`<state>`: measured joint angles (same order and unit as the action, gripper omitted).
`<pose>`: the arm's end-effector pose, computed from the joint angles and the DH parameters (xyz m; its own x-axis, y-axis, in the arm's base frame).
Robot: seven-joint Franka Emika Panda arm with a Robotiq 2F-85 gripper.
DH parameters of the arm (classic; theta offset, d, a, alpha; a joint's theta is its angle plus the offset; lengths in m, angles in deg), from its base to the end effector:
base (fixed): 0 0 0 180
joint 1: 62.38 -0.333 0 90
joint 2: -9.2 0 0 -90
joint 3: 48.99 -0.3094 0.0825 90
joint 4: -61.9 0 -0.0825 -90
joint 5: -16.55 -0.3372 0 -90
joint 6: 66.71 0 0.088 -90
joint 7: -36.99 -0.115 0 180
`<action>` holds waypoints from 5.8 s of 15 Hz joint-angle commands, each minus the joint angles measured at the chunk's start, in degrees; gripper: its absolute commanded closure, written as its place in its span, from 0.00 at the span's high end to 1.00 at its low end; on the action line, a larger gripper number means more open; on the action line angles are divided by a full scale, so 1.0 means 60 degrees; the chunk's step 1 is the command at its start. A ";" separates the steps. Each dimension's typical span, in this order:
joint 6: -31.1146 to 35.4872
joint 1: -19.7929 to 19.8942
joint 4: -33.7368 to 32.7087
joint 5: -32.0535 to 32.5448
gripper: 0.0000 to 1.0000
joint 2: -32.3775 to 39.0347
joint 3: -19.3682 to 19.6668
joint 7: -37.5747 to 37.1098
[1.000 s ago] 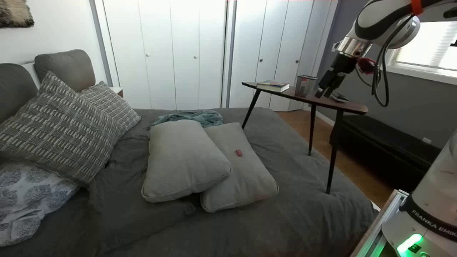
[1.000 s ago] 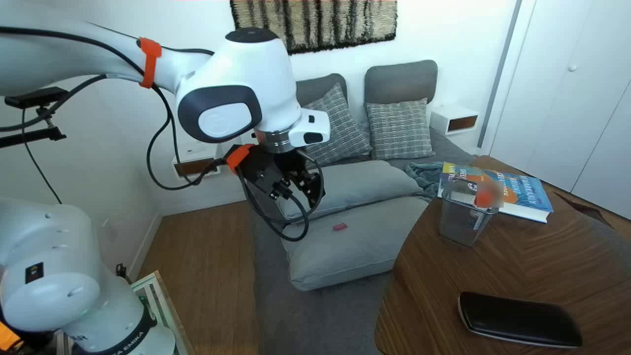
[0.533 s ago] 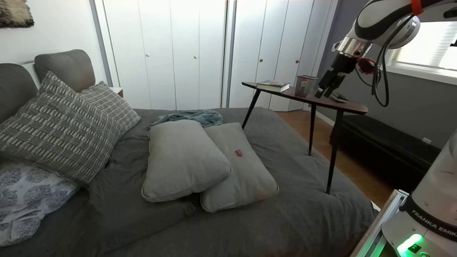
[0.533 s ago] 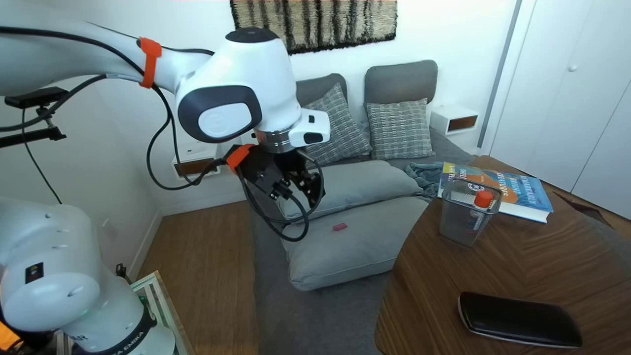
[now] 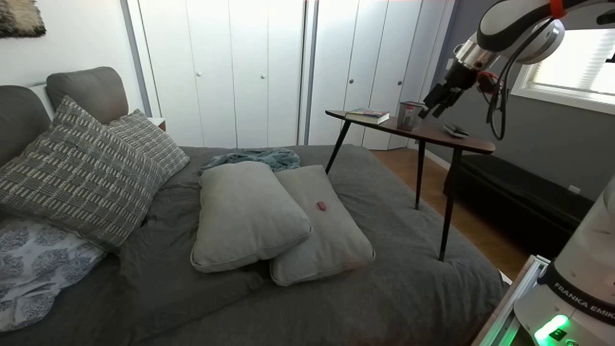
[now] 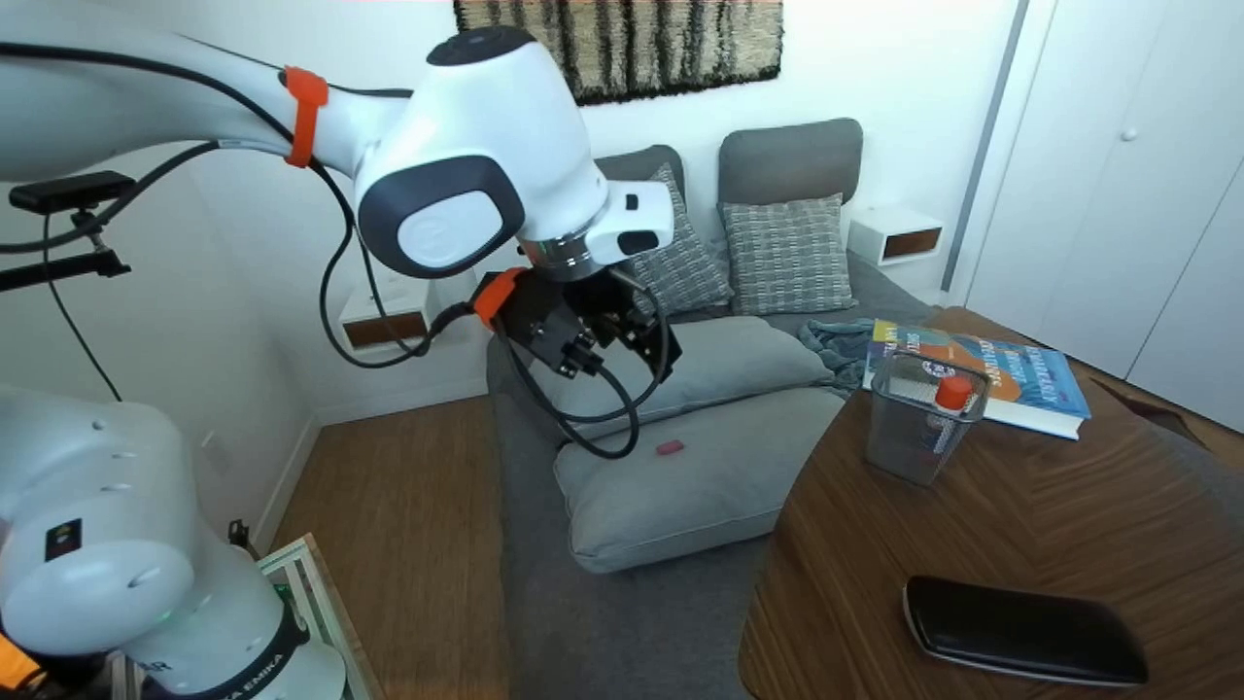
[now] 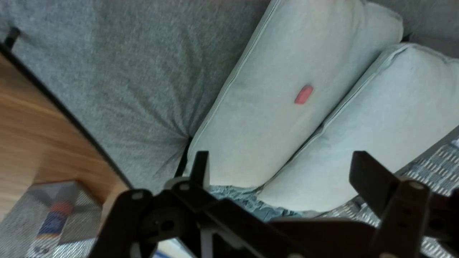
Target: Put the glue stick on the table
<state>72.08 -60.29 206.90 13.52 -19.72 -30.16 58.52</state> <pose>0.3627 -0.1479 0.4867 0.9150 -0.0249 0.4028 -0.0014 -0.9983 -0.0585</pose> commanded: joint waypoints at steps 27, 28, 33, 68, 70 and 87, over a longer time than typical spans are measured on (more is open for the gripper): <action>-0.1202 0.2239 -0.7286 0.0169 1.00 0.5559 -0.0420 -0.4893; -0.1643 0.2306 -0.7727 -0.0400 1.00 0.5870 -0.0389 -0.4434; -0.2225 0.2535 -0.8284 -0.0596 1.00 0.6332 -0.0419 -0.4209; -0.4764 0.3187 -1.3268 -0.0862 0.57 1.0426 -0.0518 -0.7271; -0.4687 0.3213 -1.3342 -0.0905 0.58 1.0503 -0.0551 -0.7497; -0.4962 0.3199 -1.3794 -0.0873 0.07 1.0864 -0.0613 -0.7820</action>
<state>44.57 -41.58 125.99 9.16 45.61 -33.34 11.23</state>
